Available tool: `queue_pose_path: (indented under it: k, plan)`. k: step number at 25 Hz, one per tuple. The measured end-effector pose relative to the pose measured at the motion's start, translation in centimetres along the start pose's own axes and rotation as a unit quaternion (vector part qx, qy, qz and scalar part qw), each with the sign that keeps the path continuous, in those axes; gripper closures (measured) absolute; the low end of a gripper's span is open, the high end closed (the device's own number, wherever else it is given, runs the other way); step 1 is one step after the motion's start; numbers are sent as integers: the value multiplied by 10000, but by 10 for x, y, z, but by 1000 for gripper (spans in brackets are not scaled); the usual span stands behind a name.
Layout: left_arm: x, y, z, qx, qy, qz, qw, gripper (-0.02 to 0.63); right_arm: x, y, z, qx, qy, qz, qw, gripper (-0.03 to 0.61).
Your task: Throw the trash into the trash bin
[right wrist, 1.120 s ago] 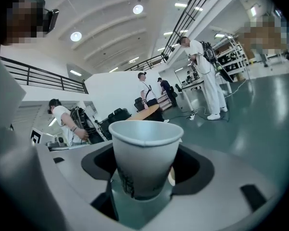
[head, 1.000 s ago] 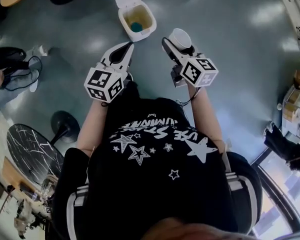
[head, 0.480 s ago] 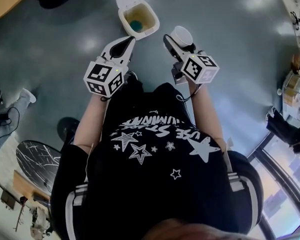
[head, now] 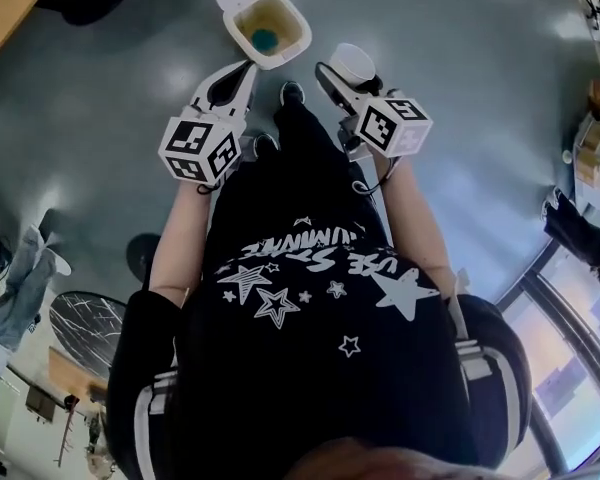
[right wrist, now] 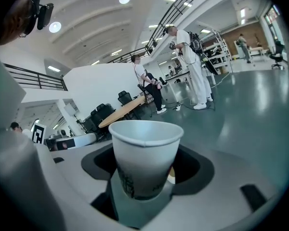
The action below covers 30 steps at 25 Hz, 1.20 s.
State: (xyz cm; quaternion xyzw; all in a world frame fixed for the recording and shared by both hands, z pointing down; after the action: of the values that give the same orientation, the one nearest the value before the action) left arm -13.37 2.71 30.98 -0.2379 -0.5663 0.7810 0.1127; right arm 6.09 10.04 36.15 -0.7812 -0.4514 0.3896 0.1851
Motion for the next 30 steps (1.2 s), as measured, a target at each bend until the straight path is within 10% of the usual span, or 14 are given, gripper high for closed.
queue_pose_path:
  k: [30]
  plan:
    - [-136,-47,76,208,1175,784,9897,602,-182,11,-79,831,872,1641,9791,253]
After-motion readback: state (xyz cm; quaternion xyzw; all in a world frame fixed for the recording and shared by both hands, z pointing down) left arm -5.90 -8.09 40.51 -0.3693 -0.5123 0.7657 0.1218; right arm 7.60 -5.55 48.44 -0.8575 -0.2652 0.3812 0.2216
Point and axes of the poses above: the fingertips, and each gripper's own axes: x backward along the fingers, z to its left, y out of its top, the point moved 5 cm from there along x, backward along the fingers, and after that the axes turned 10 degrees about -x, right-handed, at the moved point
